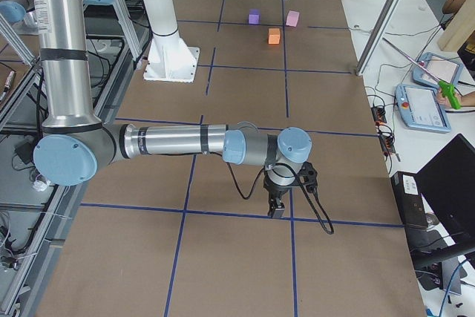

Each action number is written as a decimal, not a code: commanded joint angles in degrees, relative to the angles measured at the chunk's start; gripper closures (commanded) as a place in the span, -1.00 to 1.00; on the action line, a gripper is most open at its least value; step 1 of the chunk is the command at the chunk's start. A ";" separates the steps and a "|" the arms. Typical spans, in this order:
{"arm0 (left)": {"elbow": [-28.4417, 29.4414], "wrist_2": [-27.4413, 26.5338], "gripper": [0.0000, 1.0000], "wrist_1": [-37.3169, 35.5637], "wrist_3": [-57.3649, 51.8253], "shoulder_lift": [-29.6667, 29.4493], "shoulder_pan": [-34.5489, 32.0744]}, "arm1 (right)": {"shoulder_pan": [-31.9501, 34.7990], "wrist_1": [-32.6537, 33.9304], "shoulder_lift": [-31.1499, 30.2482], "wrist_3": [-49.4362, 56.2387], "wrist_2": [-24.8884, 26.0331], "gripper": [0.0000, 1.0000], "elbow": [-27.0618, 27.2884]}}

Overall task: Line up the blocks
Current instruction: 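Move the left gripper over the orange cube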

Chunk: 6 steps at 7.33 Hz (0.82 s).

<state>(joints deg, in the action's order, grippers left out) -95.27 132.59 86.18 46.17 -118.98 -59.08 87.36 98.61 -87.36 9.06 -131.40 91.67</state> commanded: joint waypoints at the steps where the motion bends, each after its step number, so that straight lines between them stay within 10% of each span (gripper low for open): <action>1: 4.29 -0.49 -1.00 6.70 10.74 -2.82 5.79 | 0.00 0.00 0.00 0.08 0.00 -1.00 0.00; 6: 9.46 -3.73 -1.00 10.66 20.07 -5.11 11.25 | 0.00 0.00 0.00 0.08 0.00 -1.00 0.00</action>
<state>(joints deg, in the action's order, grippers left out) -88.10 129.71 95.07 63.58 -123.14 -49.05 87.36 98.61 -87.36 9.11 -131.40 91.67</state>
